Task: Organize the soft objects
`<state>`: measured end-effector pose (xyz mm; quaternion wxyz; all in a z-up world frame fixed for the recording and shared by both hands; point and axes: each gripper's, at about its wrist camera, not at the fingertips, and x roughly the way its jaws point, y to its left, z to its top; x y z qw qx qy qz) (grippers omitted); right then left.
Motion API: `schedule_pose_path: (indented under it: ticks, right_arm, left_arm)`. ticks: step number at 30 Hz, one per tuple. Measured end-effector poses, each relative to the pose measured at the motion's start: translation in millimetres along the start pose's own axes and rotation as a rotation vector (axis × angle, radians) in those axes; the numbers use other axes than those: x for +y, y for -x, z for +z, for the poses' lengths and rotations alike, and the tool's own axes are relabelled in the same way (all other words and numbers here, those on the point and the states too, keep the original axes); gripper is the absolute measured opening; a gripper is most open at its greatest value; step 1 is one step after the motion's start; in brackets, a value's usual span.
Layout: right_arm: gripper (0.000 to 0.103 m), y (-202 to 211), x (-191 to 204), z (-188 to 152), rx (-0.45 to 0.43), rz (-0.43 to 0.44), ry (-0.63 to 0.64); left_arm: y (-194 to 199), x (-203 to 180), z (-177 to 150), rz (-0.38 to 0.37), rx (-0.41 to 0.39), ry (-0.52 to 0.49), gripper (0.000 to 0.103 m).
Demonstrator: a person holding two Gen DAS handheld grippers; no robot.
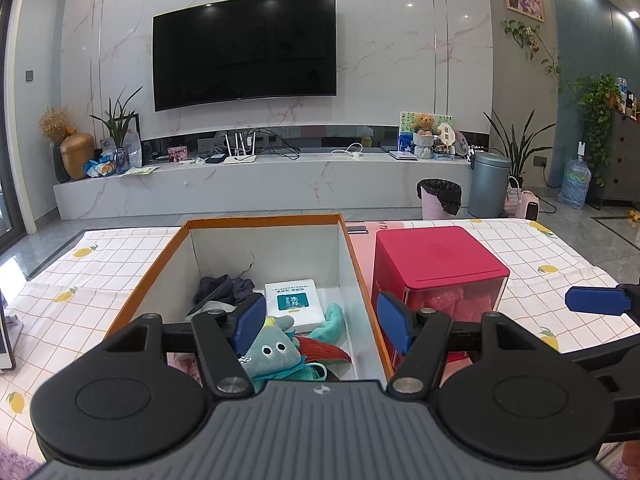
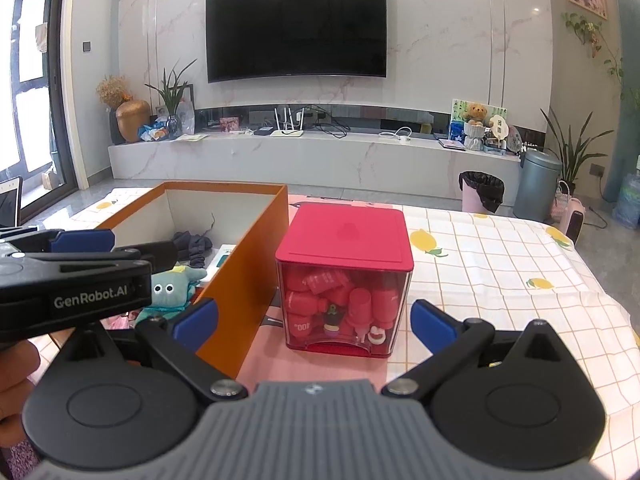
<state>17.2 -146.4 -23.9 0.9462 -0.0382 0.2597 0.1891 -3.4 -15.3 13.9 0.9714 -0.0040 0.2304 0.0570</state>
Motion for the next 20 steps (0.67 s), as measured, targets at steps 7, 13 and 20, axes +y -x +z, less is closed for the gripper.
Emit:
schedule_pose_path:
  ticks: [7,13,20]
  right_arm:
    - [0.100,-0.2,0.0,0.1,0.002,-0.001,0.000]
    - [0.100,0.3,0.1,-0.9,0.006,-0.001,-0.001]
    - [0.100,0.1,0.4,-1.0,0.009,-0.001,-0.002]
  left_arm:
    - [-0.1,0.3,-1.5,-0.002,0.004,0.003,0.075]
    - [0.2,1.6,-2.5,-0.007,0.010,0.008,0.075]
    - [0.2,1.5,-2.5,-0.008,0.010,0.009,0.075]
